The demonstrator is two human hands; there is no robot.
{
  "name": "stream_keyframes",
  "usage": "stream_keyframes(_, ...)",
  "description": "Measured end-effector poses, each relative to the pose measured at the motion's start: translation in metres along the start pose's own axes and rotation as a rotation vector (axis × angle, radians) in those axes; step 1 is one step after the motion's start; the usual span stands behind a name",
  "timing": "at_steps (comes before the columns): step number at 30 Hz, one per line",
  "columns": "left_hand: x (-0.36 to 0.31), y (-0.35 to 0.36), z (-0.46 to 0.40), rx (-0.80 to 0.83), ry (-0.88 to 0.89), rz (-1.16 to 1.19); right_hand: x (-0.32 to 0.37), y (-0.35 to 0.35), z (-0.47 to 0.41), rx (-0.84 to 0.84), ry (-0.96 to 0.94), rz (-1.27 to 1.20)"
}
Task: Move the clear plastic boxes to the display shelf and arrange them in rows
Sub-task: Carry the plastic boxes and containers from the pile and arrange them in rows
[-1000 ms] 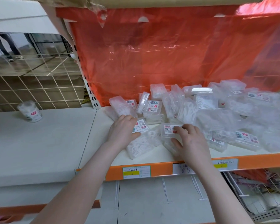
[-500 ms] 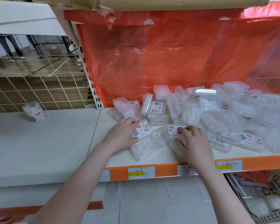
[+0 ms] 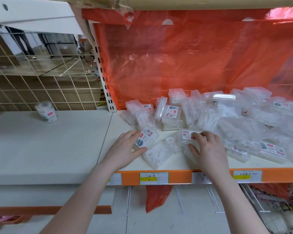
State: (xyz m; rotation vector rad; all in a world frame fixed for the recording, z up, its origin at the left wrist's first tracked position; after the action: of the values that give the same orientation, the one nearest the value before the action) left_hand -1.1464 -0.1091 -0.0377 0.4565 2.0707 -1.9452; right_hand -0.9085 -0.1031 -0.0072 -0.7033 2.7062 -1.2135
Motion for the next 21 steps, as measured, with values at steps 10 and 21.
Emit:
stream_keyframes(10, -0.015, -0.009, -0.019, -0.07, -0.138, -0.122, -0.003, 0.009, -0.007, 0.117, -0.014, -0.033)
stream_keyframes(21, -0.017, -0.014, -0.025, 0.065, -0.101, -0.225, -0.003, 0.01, -0.01, 0.26, -0.012, -0.06)
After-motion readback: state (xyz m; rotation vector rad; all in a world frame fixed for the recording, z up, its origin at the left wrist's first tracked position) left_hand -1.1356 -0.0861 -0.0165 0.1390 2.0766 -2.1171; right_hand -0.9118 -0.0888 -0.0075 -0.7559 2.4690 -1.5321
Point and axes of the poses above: each hand's wrist, its own z-axis away from the middle knuckle, its own y-axis out of the palm, x = y × z, the point moved 9 cm from there along -z, towards the middle knuckle, and after that the axes turned 7 degrees about -y, right-handed, at the moved point
